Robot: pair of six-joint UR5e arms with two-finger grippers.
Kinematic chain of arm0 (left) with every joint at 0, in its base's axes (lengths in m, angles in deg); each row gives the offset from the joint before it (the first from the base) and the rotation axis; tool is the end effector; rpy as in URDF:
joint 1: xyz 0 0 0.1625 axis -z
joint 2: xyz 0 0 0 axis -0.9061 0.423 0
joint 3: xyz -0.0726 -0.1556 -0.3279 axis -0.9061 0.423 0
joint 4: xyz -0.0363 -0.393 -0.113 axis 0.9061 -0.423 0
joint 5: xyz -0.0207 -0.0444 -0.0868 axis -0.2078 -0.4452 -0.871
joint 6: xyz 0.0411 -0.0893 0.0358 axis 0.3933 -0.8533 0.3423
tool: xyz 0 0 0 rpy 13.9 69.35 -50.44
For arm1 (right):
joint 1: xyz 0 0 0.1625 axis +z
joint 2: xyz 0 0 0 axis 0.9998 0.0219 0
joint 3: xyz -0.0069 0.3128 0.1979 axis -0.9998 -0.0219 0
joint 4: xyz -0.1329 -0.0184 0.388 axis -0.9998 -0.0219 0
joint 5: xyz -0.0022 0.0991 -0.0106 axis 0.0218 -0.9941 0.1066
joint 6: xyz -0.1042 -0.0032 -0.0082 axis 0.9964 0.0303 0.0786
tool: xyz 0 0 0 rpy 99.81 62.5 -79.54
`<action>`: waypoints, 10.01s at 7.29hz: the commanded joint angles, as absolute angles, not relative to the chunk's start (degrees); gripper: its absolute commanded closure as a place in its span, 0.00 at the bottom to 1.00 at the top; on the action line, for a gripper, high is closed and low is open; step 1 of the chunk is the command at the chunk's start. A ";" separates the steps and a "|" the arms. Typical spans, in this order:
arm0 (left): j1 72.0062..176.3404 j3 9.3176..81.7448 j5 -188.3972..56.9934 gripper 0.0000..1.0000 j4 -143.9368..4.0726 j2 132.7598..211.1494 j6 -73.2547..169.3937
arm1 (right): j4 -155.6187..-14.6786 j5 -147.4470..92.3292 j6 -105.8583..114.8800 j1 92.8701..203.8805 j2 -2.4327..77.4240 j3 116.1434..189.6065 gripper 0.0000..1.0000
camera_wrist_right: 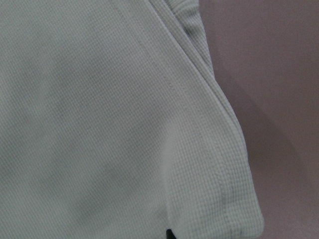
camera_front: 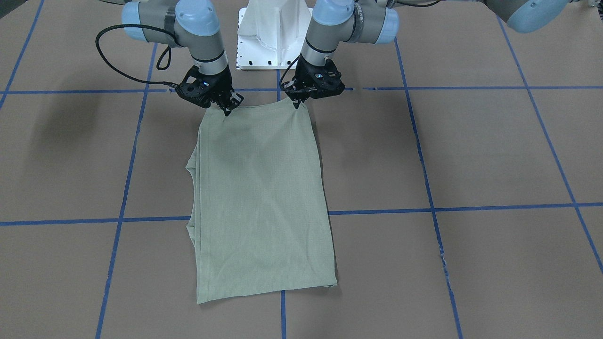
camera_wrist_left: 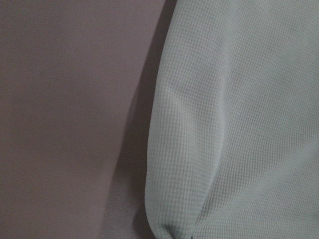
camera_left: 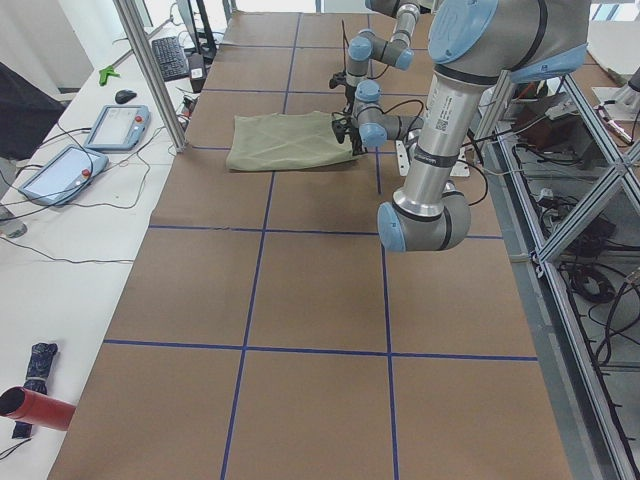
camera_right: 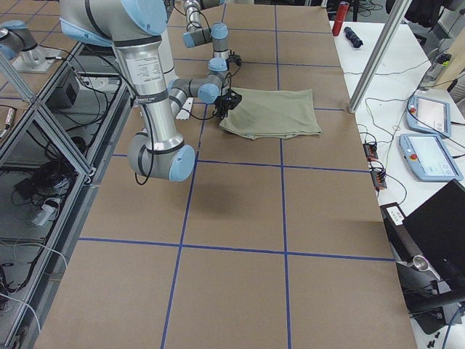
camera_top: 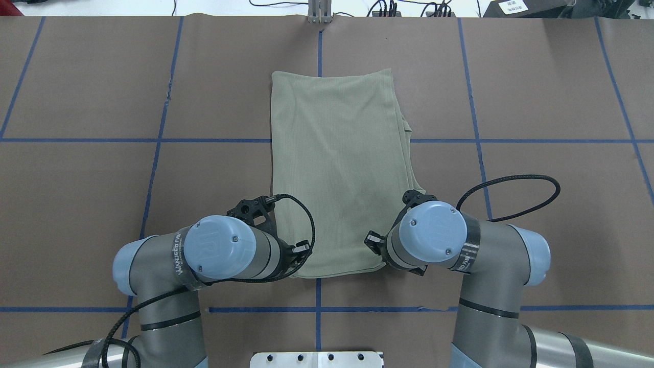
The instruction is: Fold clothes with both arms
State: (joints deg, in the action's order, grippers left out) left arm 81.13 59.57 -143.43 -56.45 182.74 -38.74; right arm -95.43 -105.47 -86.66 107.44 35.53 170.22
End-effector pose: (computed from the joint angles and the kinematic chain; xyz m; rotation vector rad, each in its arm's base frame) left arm 0.5440 -0.2790 0.1751 -0.1073 1.0242 -0.3581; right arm -0.5030 -0.2900 0.2447 -0.1758 -0.8006 0.5239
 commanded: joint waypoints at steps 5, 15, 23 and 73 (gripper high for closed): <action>76.22 71.19 -143.22 1.00 -45.76 182.42 -38.71 | -95.77 -110.10 -87.27 104.11 39.50 181.18 1.00; 98.36 49.59 -143.40 1.00 -63.24 189.71 -33.01 | -84.16 -110.00 -83.22 129.16 19.83 149.83 1.00; 110.15 31.55 -149.87 0.00 -71.95 195.01 -23.11 | -77.74 -115.27 -78.75 131.73 14.10 136.78 0.00; 155.94 51.15 -174.25 0.00 -43.21 150.51 65.52 | -92.25 -142.61 8.53 176.11 69.11 163.06 0.00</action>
State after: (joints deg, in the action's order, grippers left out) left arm 155.95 51.18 -174.14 -43.17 150.54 66.21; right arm -92.33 -142.58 8.55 176.13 69.10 163.19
